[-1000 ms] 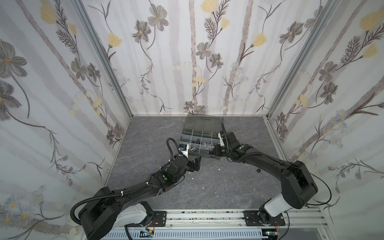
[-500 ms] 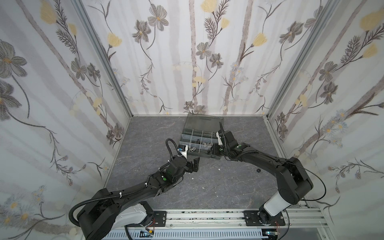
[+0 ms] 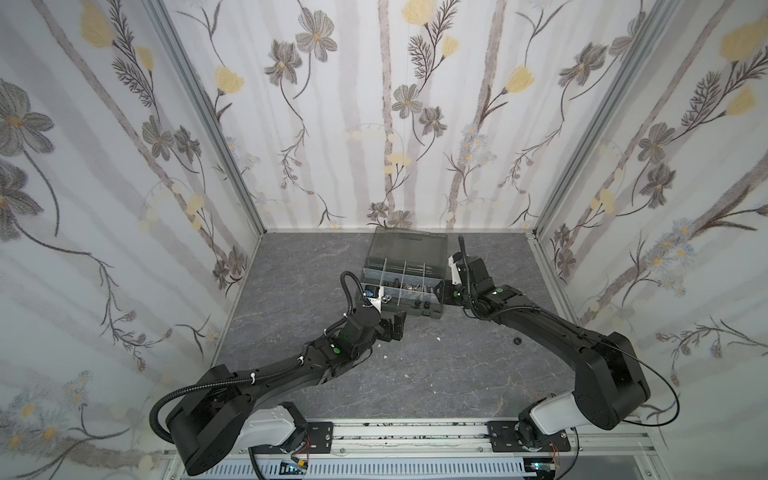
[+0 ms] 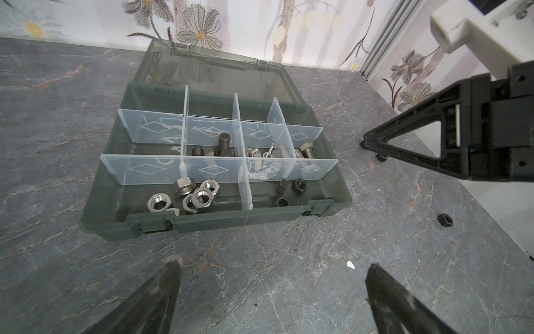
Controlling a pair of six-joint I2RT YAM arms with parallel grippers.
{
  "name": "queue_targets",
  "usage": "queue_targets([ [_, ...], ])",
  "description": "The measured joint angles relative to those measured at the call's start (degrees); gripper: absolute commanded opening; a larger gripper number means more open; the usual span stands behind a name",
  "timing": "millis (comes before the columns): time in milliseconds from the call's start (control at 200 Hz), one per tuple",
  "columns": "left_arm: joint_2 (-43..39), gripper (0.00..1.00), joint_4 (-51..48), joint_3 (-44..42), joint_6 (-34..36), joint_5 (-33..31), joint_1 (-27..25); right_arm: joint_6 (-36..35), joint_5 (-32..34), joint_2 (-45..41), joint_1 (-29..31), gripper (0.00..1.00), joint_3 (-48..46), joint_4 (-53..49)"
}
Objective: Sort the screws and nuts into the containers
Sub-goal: 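Move the right gripper back over the remaining black hex nuts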
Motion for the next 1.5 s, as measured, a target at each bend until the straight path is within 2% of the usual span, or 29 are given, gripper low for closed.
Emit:
queue_targets([
  [465, 10.5, 1.0, 0.8, 8.1, 1.0, 2.8, 0.0, -1.8, -1.1, -2.6, -14.7, 0.45, -4.3, -0.7],
  [674, 14.2, 1.0, 2.1, 9.7, 1.0, 4.2, 0.0, -2.6, -0.9, 0.4, -20.3, 0.48, -4.7, 0.6],
  [1014, 16.3, 1.0, 3.2, 10.5, 0.5, 6.3, 0.0, -4.5, 4.0, 10.4, -22.6, 0.53, -0.9, 0.5],
  [1499, 16.3, 1.0, 6.3, 8.1, -0.9, 7.5, 0.0, -7.1, 7.7, 20.1, -23.0, 0.53, 7.6, -0.9],
])
